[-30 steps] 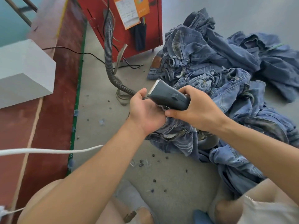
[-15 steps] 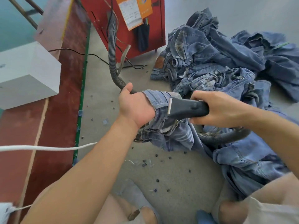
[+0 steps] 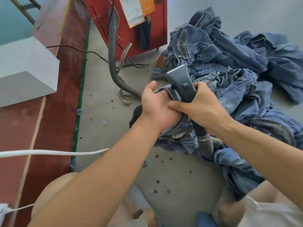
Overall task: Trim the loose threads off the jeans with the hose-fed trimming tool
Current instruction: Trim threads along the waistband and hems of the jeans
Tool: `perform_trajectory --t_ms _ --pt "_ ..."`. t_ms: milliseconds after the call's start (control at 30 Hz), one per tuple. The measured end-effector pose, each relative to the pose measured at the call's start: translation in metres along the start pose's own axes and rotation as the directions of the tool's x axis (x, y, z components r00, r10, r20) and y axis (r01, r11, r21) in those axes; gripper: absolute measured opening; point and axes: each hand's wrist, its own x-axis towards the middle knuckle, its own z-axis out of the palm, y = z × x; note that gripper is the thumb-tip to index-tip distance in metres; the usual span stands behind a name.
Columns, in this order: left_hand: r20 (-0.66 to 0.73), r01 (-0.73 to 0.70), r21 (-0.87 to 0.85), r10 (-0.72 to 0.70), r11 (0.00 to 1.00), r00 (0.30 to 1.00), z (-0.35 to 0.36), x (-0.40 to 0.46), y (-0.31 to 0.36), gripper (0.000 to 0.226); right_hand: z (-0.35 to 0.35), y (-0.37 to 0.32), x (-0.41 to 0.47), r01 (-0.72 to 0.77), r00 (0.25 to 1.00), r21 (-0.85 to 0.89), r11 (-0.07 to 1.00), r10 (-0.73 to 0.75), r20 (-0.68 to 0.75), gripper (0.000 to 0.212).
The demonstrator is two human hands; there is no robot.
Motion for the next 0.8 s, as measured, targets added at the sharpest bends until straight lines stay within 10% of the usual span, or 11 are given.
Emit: perform_trajectory --t_ms 167,200,300,433,600,800 --pt "-0.076 0.084 0.237 -0.067 0.968 0.995 -0.009 0.007 0.0 0.056 -0.004 0.001 0.01 -0.059 0.995 0.071 0.996 0.064 -0.079 0.047" --pt "-0.183 0.122 0.477 -0.038 0.87 0.982 -0.016 0.008 0.004 0.049 -0.012 0.001 0.013 -0.066 0.993 0.121 0.99 0.077 -0.087 0.044" --pt "-0.392 0.376 0.913 0.086 0.156 0.916 -0.042 0.0 0.012 0.048 -0.041 0.001 0.025 -0.023 0.996 0.235 0.972 0.041 -0.074 0.036" --pt "-0.369 0.345 0.928 -0.206 -0.144 0.907 -0.065 -0.014 0.005 0.086 -0.062 0.009 0.032 0.041 0.995 0.315 0.948 -0.01 -0.102 0.026" --pt "-0.244 0.239 0.967 -0.063 -0.084 0.968 -0.065 -0.013 -0.003 0.044 -0.077 0.021 0.039 0.049 0.994 0.449 0.892 -0.002 -0.105 0.035" --pt "-0.088 0.065 0.993 -0.246 -0.099 0.965 -0.05 -0.019 -0.051 0.043 -0.087 0.029 0.046 0.039 0.995 0.555 0.831 0.018 -0.096 0.039"
